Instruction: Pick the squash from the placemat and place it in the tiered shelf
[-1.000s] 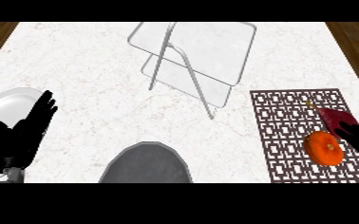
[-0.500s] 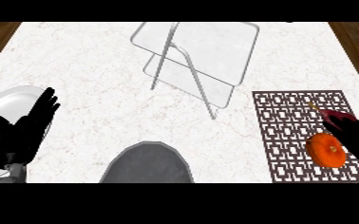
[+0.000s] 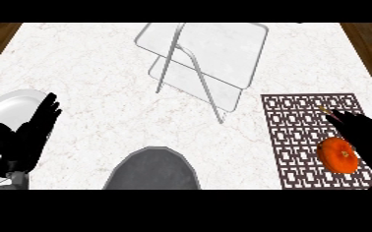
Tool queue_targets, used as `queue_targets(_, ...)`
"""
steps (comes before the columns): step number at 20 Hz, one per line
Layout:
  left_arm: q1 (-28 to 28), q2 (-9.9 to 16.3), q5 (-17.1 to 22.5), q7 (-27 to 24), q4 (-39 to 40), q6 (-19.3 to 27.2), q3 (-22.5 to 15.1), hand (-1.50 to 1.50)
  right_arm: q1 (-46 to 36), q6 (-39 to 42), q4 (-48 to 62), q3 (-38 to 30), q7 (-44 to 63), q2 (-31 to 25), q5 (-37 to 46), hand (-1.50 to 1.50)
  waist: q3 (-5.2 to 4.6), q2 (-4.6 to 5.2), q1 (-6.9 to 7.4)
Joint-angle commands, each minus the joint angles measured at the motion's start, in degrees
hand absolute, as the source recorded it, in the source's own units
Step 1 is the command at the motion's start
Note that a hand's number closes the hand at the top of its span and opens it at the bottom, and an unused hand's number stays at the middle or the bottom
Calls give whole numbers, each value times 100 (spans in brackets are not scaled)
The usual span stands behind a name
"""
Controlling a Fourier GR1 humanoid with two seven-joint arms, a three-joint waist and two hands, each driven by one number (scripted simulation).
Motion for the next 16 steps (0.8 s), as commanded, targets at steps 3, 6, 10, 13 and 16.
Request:
queue_targets(3,-11,129,69,182,-69,-376,358,0,-111,-293,771,-51,-625,542,673,-150,1,-6,-14)
queue_targets(6,-73,52,-39,517,-453,-204,338,0,-787,-2,1306,-243,-911,642,636,-150,2,-2,13)
queue_targets(10,517,-48,-63,217,-646,-497,439,0,-618,10,1327,-453,-1148,854,800,-150,1,-8,7)
queue_targets(13,145,-421,-360,380,-451,-229,316,0,-650,-6,1309,-224,-871,1355,1357,-150,0,-5,-12)
queue_targets(16,-171,-628,-671,36,20,-65,234,0,-973,-36,2012,-420,-1227,1393,1344,-150,-1,0,-18)
